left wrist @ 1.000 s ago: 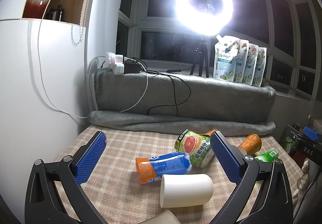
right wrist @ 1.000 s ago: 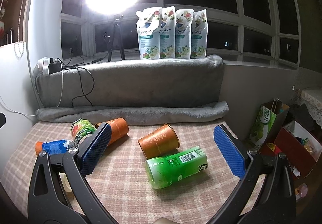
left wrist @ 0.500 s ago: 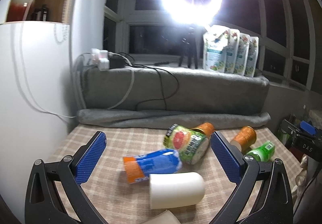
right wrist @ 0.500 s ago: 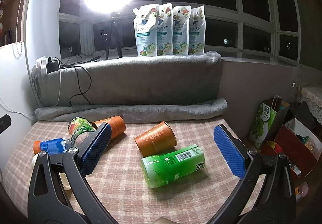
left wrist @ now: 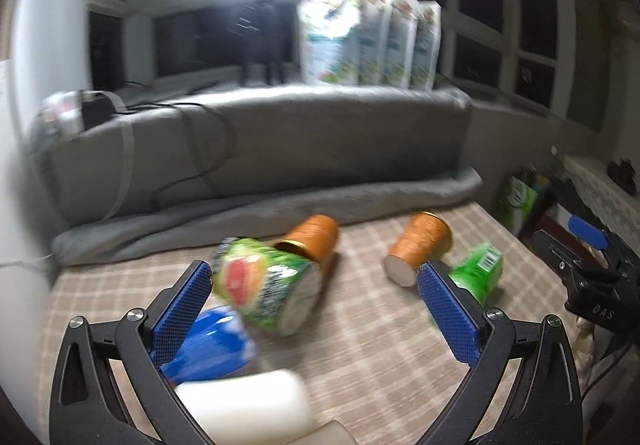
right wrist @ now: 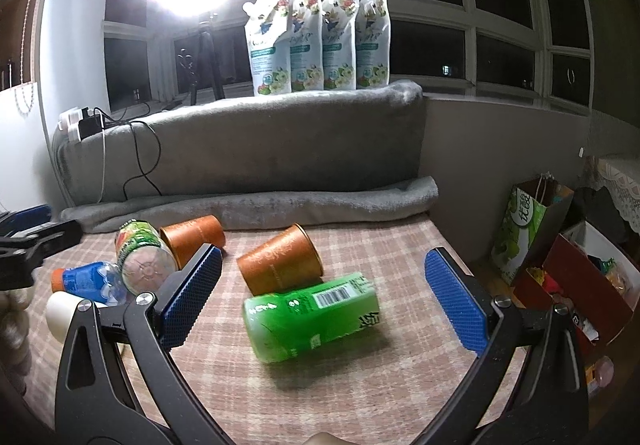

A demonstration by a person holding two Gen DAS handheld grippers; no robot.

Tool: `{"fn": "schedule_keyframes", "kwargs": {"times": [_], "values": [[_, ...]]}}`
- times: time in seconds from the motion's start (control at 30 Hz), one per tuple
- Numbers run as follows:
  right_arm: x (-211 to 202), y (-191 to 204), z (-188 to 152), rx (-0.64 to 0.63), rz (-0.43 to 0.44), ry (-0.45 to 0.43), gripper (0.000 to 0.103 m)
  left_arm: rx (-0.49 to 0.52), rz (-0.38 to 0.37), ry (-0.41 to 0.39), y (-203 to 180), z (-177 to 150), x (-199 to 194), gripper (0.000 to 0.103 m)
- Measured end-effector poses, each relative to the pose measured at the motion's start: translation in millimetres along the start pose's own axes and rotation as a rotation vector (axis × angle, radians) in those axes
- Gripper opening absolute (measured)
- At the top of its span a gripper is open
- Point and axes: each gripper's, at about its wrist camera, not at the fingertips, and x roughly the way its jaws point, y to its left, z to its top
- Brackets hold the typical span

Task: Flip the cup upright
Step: 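Move the left gripper to the lying copper-orange cup and close around it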

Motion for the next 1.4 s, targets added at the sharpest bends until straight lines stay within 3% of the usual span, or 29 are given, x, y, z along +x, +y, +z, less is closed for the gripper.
{"fn": "schedule_keyframes", "kwargs": {"times": [0.33,0.43,0.7,1.03,1.3,1.4], "values": [[4.2,-36.3,-12.3,0.059,-0.040,0.029,0.103,0.092,-0.227,0.247,-48.3,27.1,92.3,0.102],[5.5,-47.7,-17.1,0.078,-0.055,0.038,0.103,0.112,-0.255,0.323,-61.1,30.9,122.1,0.095],[9.3,-75.3,-23.9,0.124,-0.100,0.060,0.103,0.140,-0.325,0.496,-85.1,34.2,187.1,0.093],[17.0,-94.0,-29.5,0.171,-0.114,0.074,0.103,0.213,-0.317,0.576,-99.2,28.4,219.1,0.088],[19.1,-96.3,-30.1,0.183,-0.106,0.075,0.103,0.226,-0.306,0.590,-100.9,23.9,222.6,0.062],[18.1,-94.5,-29.9,0.181,-0.103,0.073,0.103,0.228,-0.300,0.568,-99.4,27.1,218.1,0.062]]}}
